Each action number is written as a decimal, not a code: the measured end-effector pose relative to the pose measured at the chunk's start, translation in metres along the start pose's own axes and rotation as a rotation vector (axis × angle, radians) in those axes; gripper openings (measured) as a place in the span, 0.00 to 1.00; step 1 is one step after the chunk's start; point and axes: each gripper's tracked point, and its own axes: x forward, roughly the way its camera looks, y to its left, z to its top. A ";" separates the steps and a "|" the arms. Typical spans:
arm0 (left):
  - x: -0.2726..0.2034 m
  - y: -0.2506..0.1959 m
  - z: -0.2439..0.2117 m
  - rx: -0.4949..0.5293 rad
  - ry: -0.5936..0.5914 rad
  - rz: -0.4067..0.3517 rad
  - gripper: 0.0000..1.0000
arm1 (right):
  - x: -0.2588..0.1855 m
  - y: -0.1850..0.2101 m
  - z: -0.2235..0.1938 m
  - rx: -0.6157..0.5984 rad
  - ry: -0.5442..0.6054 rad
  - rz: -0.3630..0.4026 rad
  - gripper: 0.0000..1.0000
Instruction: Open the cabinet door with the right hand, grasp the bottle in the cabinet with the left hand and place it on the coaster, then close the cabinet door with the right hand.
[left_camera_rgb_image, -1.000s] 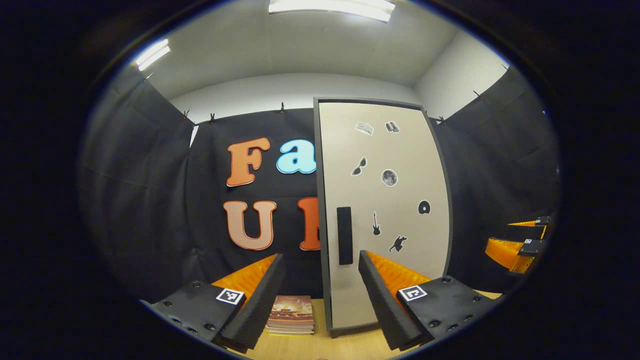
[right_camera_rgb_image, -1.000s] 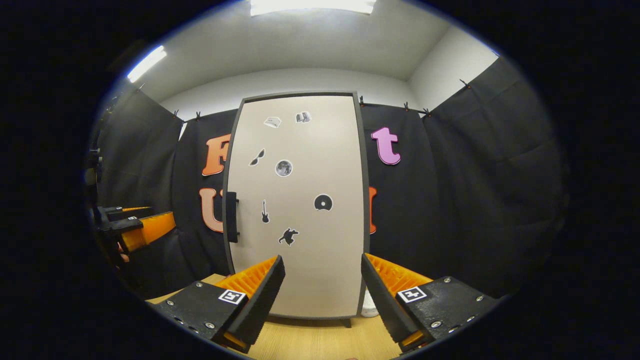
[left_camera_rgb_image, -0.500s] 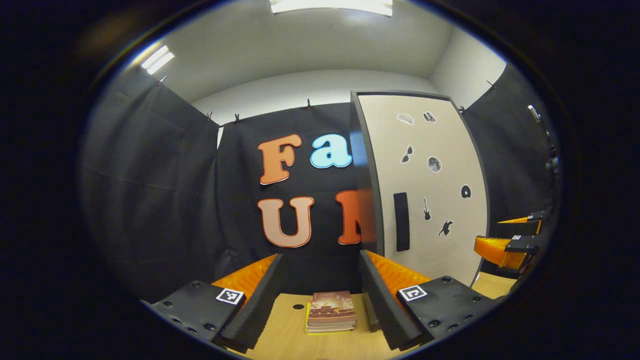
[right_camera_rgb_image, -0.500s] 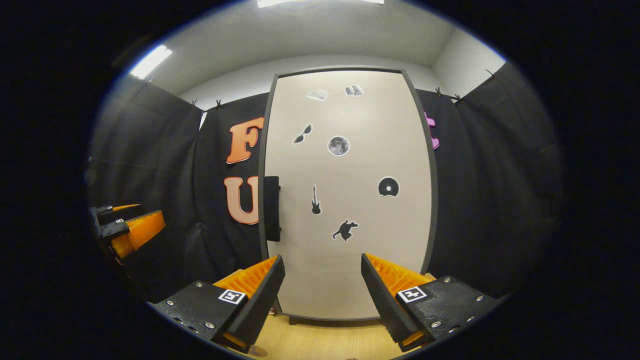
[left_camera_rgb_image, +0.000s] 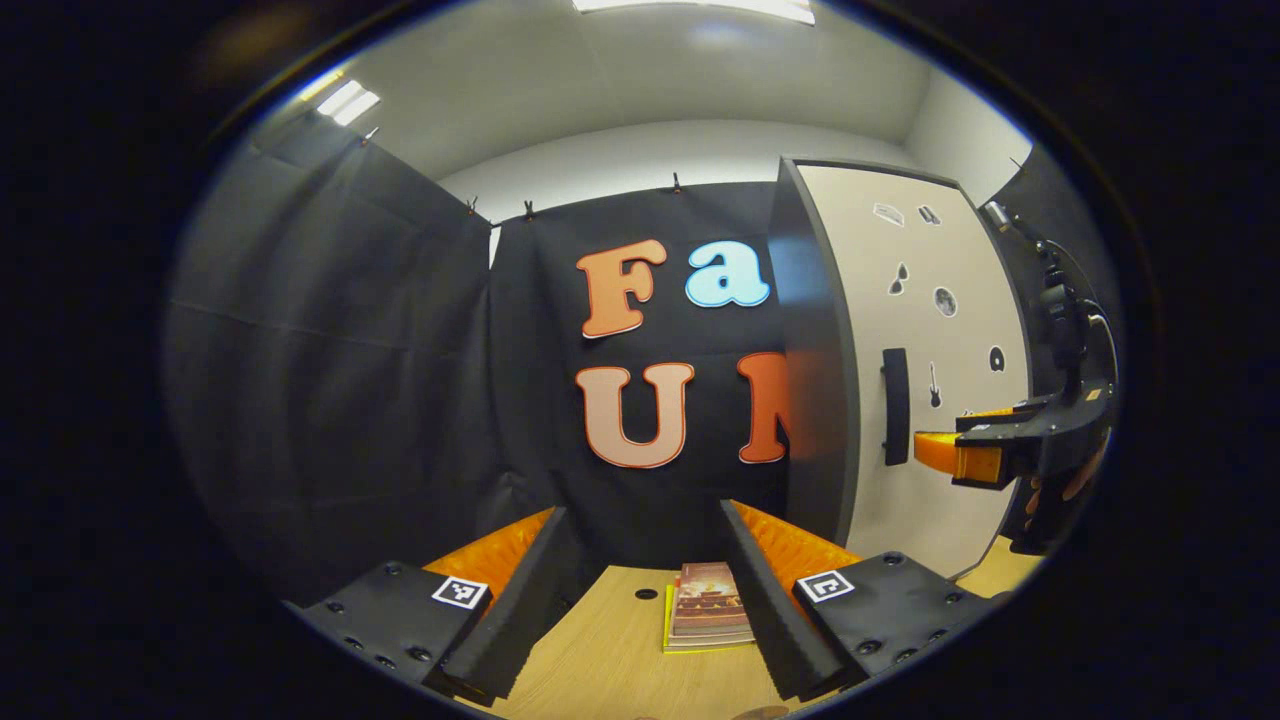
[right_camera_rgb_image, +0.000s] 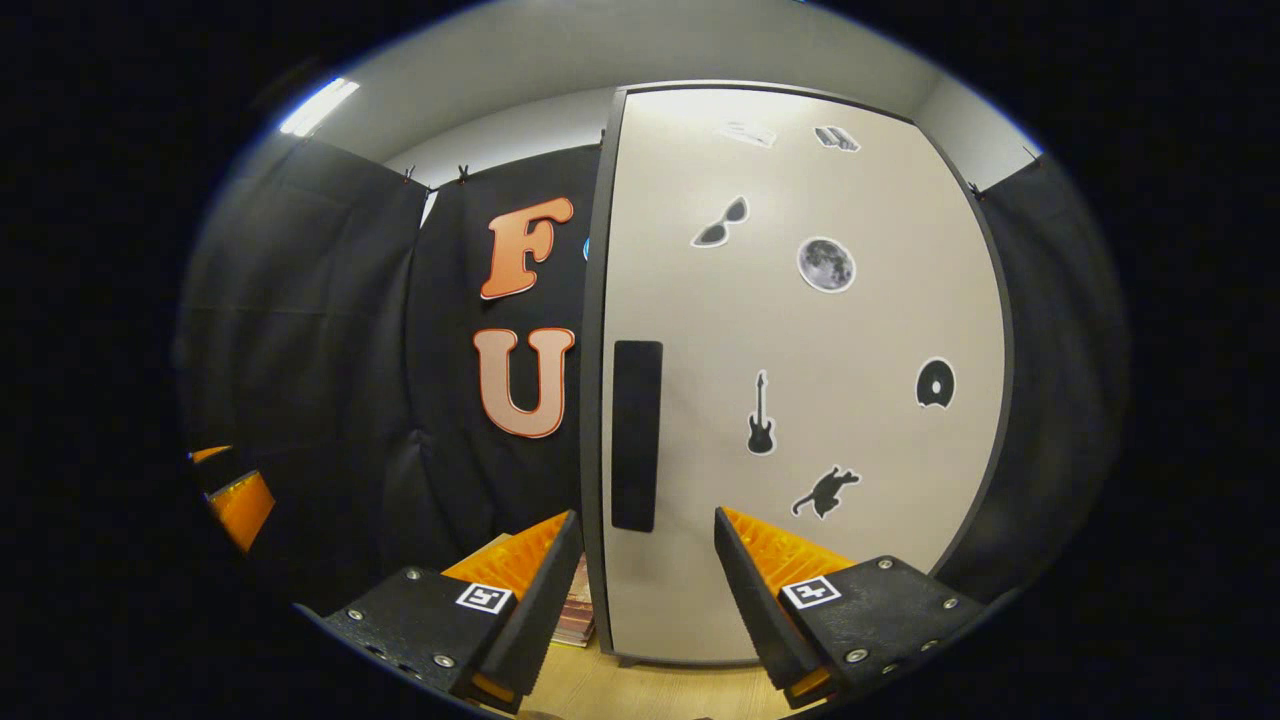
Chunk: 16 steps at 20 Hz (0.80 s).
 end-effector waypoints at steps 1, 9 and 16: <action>-0.001 0.007 -0.003 -0.005 0.007 0.013 0.96 | 0.010 0.002 0.003 -0.009 0.003 -0.010 0.81; -0.007 0.042 -0.013 -0.010 0.027 0.058 0.98 | 0.055 0.003 -0.003 0.017 0.075 -0.102 0.41; -0.015 0.037 -0.008 0.001 0.012 0.026 0.96 | 0.057 0.001 -0.007 0.128 0.132 -0.145 0.31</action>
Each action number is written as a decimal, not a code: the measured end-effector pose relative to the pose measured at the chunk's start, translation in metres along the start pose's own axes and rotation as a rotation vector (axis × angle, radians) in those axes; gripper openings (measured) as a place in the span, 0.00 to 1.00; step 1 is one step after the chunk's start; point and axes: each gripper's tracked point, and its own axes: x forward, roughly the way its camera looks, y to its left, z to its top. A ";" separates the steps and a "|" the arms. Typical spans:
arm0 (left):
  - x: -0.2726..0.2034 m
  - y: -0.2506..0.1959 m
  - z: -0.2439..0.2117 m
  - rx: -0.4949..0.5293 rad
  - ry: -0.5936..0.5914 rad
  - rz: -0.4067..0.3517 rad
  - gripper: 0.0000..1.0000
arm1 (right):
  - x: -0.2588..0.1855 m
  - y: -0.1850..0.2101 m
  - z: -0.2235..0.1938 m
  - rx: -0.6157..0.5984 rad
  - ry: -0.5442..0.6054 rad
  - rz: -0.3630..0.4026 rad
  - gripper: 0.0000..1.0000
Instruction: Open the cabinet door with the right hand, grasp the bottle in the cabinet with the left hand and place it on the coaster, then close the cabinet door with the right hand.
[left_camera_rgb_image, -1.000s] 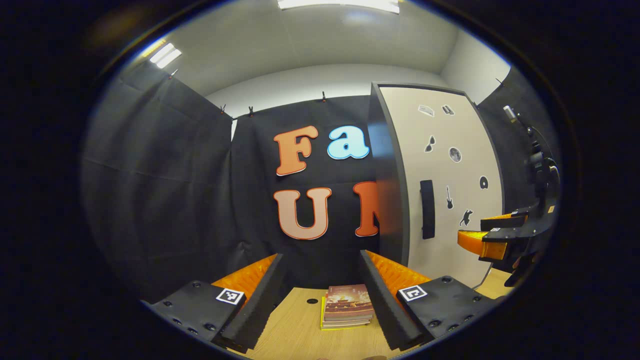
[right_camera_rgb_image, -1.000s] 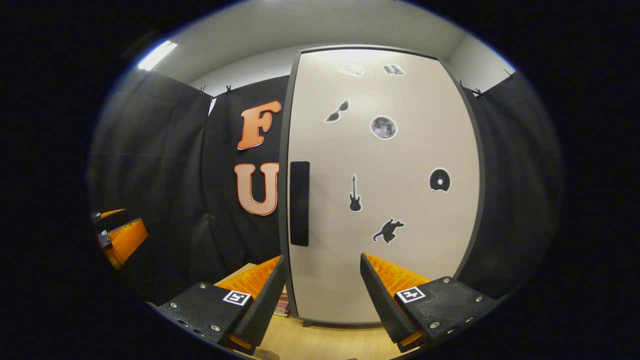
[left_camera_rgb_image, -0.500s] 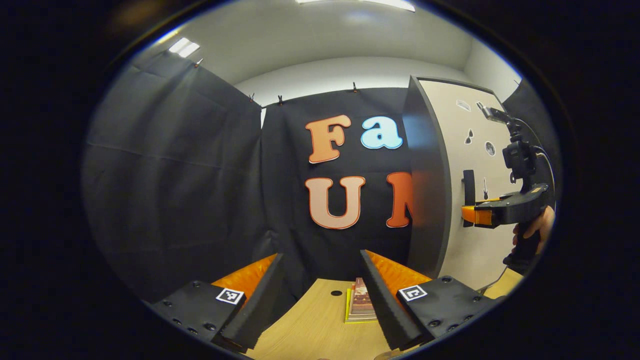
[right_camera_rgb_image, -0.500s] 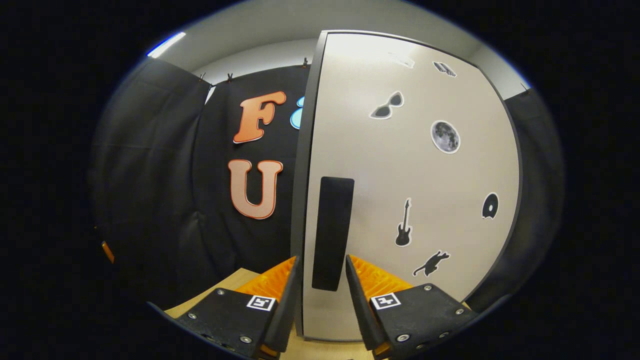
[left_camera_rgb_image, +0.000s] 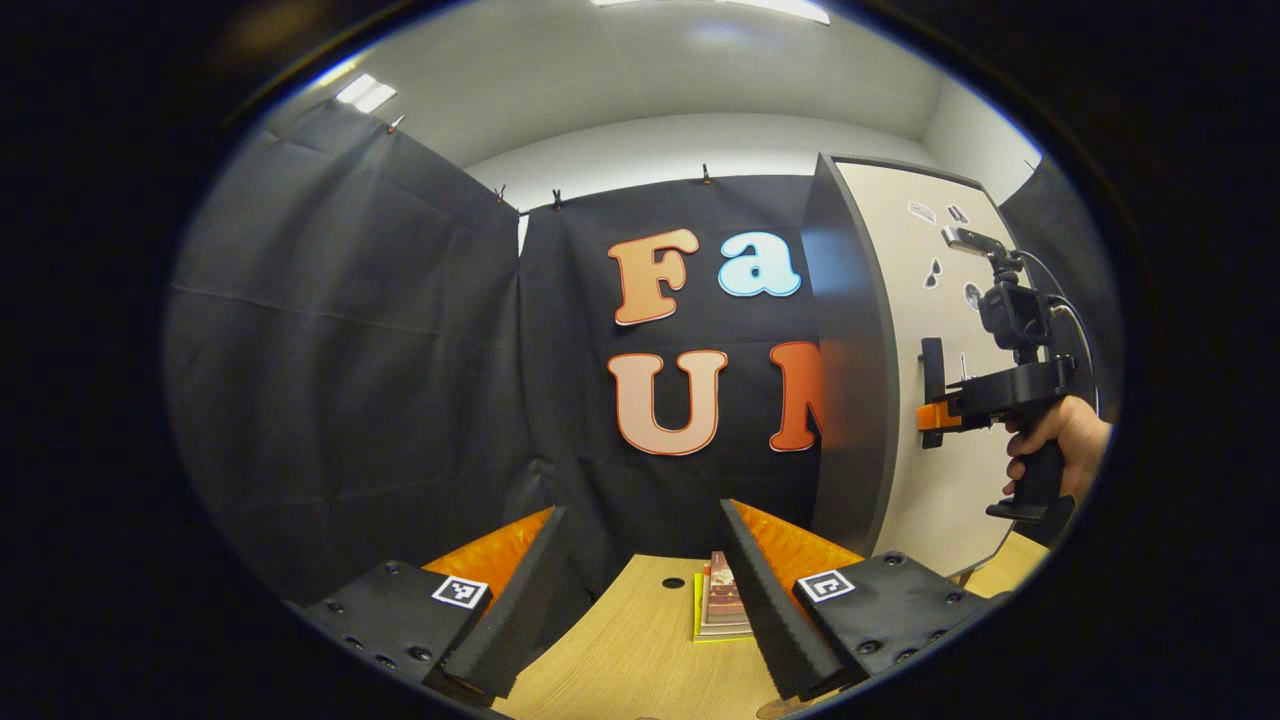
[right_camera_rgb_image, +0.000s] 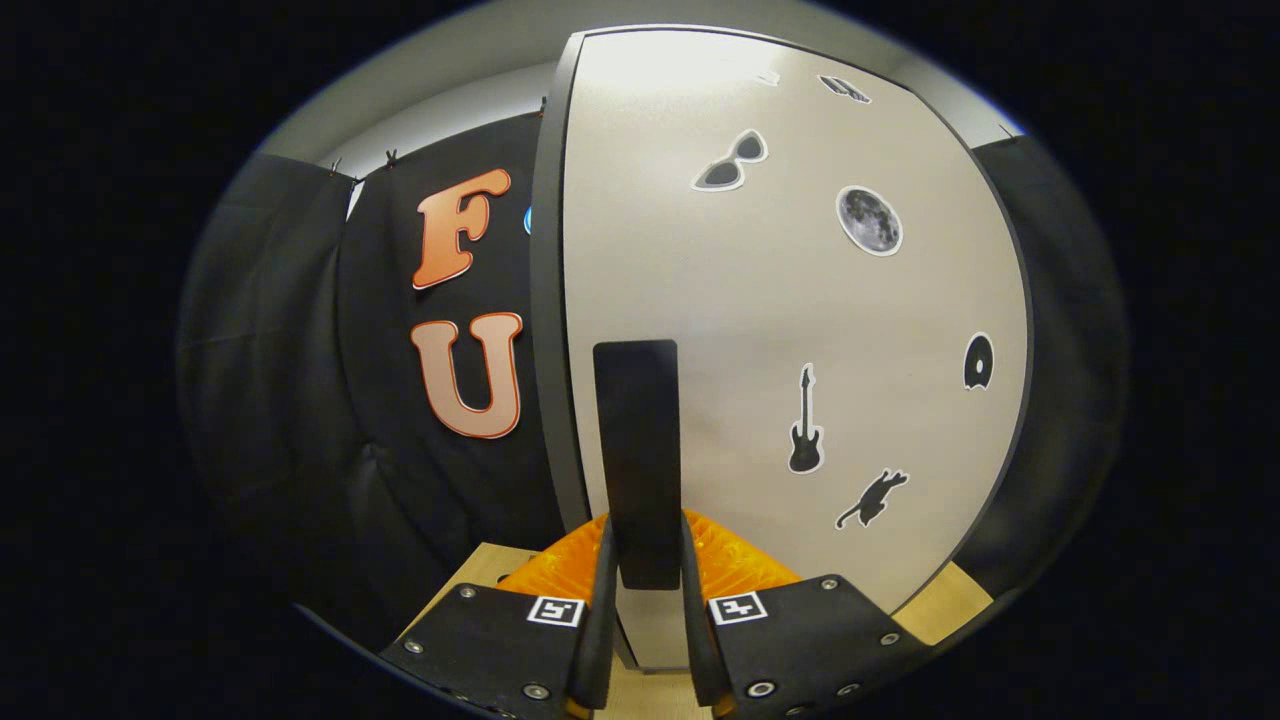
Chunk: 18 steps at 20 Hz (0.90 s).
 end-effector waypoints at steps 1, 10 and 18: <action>-0.003 -0.001 0.001 0.003 -0.003 -0.001 0.96 | 0.000 0.000 0.001 0.012 0.008 0.006 0.30; 0.018 -0.023 -0.005 -0.021 0.006 -0.020 0.97 | -0.031 0.001 -0.002 0.026 0.002 0.081 0.25; -0.009 -0.099 0.007 -0.010 -0.025 -0.143 0.96 | -0.063 -0.002 0.003 0.032 0.008 0.163 0.25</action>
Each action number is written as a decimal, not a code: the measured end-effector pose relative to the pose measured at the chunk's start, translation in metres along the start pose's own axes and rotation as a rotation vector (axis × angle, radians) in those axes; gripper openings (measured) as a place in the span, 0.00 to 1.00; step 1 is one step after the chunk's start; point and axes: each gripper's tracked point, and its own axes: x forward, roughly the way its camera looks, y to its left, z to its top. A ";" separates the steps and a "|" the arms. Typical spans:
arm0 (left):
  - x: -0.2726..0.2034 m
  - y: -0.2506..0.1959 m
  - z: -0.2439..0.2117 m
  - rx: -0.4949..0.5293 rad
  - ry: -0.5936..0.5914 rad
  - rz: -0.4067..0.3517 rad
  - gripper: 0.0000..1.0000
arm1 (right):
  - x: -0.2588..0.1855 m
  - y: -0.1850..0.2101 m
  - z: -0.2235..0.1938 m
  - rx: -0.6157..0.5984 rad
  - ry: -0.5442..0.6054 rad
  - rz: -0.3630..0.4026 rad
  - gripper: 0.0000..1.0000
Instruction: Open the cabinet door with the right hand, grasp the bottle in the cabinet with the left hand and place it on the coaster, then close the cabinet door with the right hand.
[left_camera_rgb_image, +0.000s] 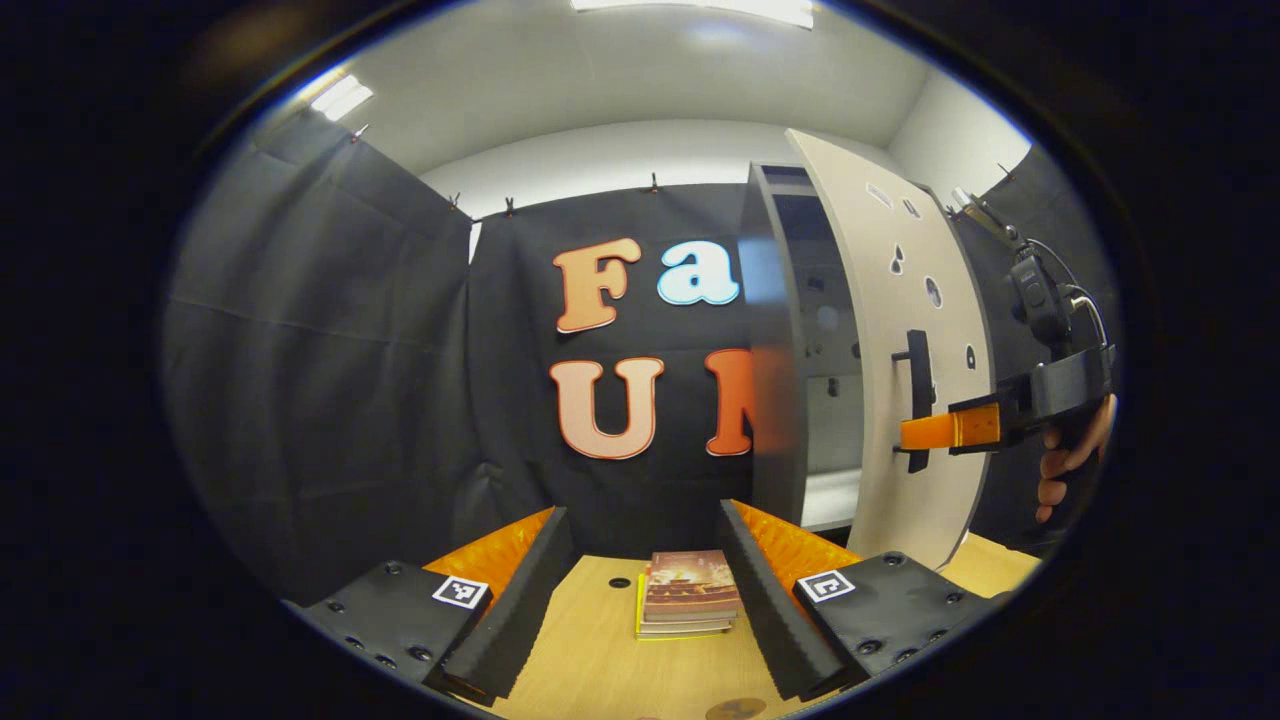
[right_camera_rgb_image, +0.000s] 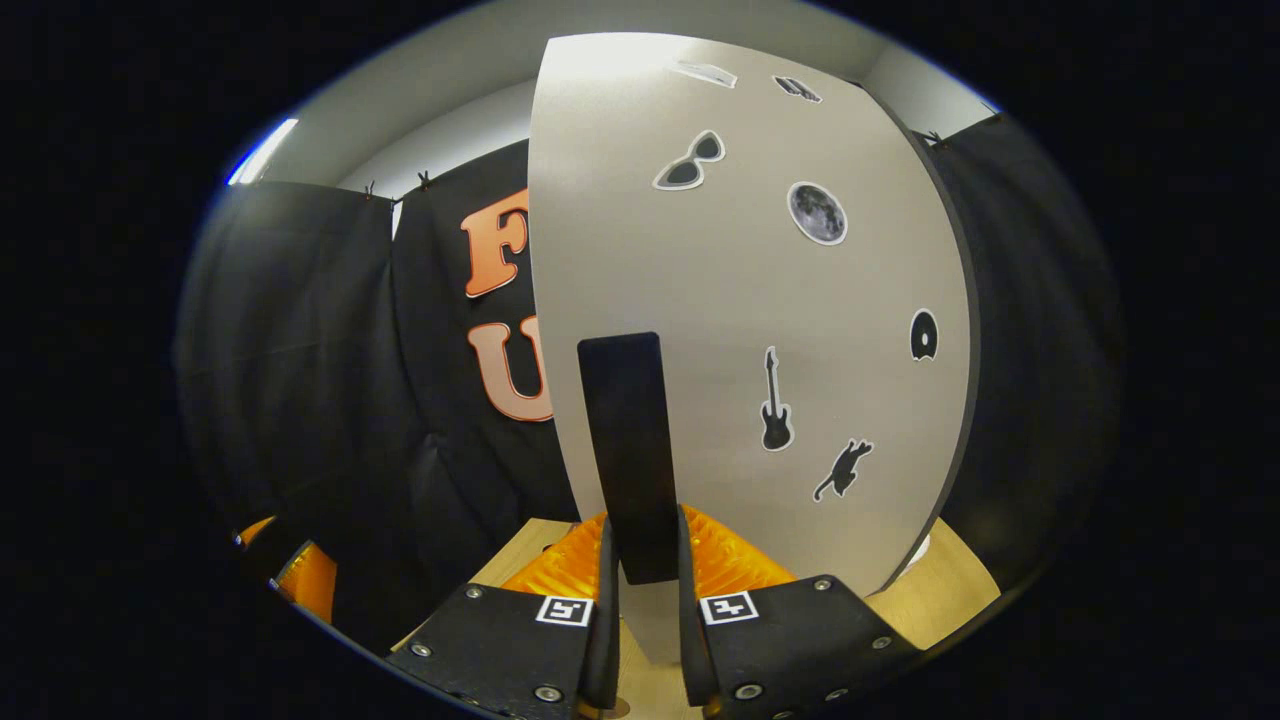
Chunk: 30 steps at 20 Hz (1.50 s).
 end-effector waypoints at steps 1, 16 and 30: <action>0.001 -0.009 0.001 0.001 -0.003 -0.016 0.96 | -0.005 0.000 0.002 -0.003 -0.002 0.010 0.25; 0.008 -0.175 0.026 -0.030 -0.029 -0.224 0.98 | -0.056 -0.022 0.001 0.074 -0.020 0.106 0.20; 0.021 -0.249 0.034 -0.056 -0.032 -0.323 0.96 | -0.069 -0.040 0.000 0.127 -0.030 0.085 0.16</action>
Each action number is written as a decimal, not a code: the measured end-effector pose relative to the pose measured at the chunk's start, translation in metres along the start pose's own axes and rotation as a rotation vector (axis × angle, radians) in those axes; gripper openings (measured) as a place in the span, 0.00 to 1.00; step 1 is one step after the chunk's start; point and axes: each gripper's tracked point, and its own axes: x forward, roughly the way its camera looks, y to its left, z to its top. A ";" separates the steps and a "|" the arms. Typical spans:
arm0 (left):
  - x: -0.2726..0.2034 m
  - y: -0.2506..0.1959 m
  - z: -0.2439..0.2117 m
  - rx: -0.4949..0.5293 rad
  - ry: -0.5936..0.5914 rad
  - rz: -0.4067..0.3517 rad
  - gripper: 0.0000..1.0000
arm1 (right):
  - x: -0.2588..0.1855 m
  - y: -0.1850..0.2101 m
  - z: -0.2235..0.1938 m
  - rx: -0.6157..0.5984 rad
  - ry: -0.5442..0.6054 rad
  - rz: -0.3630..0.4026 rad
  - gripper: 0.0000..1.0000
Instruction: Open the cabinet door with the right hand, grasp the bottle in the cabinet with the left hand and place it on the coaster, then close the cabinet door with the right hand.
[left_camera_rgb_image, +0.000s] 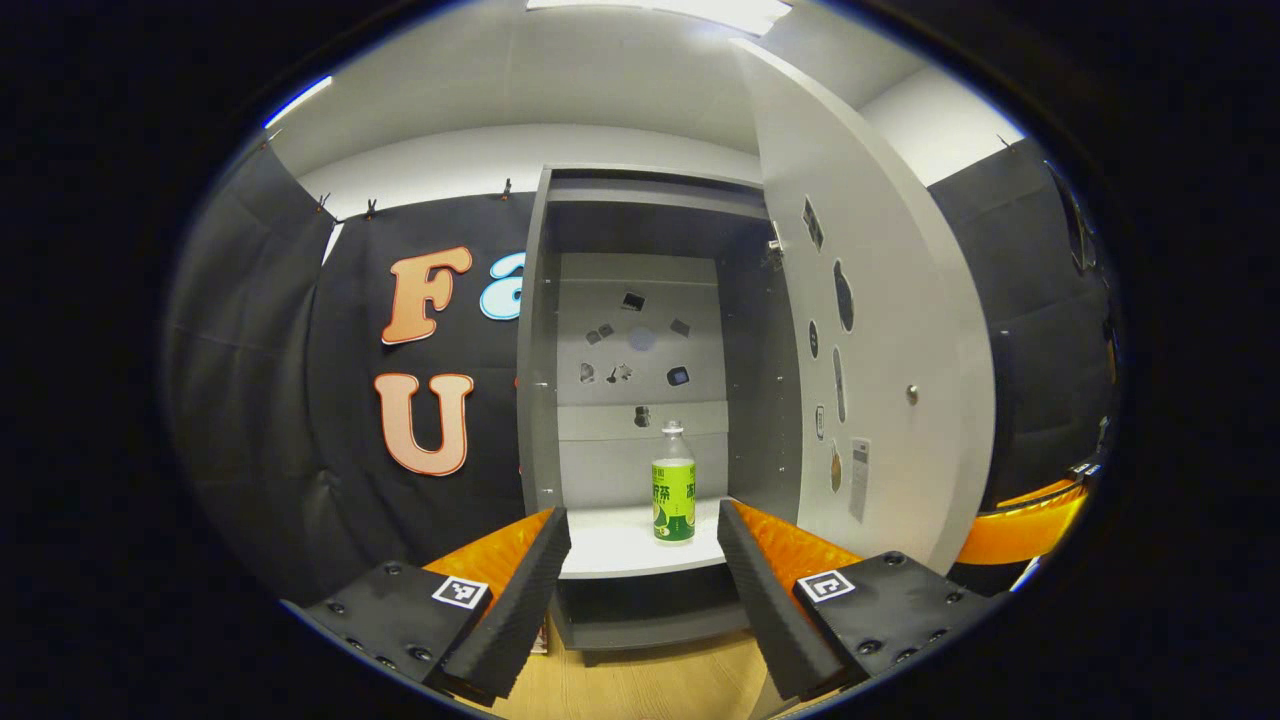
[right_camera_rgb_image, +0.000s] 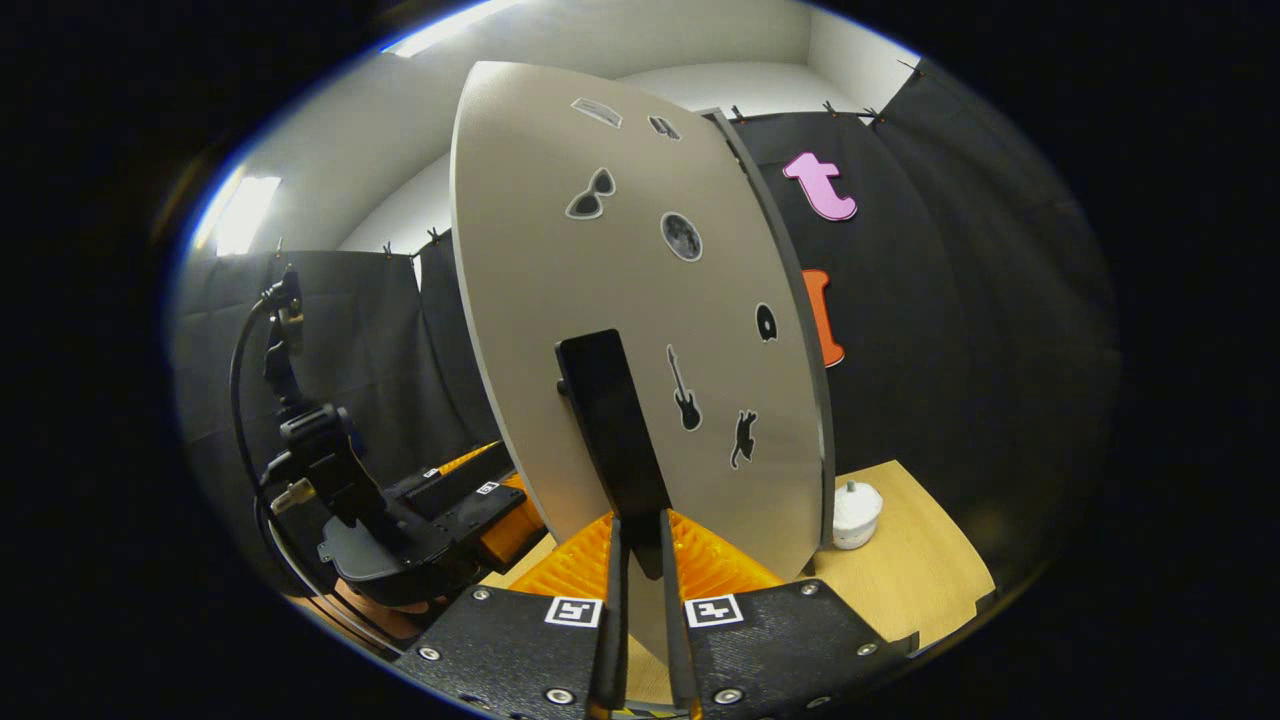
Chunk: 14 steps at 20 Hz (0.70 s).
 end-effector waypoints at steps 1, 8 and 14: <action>0.000 0.000 -0.004 -0.006 0.008 0.001 0.96 | -0.001 -0.002 0.000 -0.002 -0.005 -0.018 0.16; 0.002 0.000 -0.006 -0.017 0.015 0.006 0.98 | 0.000 -0.012 0.001 0.018 -0.011 -0.115 0.16; 0.006 -0.009 -0.006 -0.012 0.025 0.007 0.98 | -0.001 -0.021 0.005 0.074 -0.041 -0.187 0.16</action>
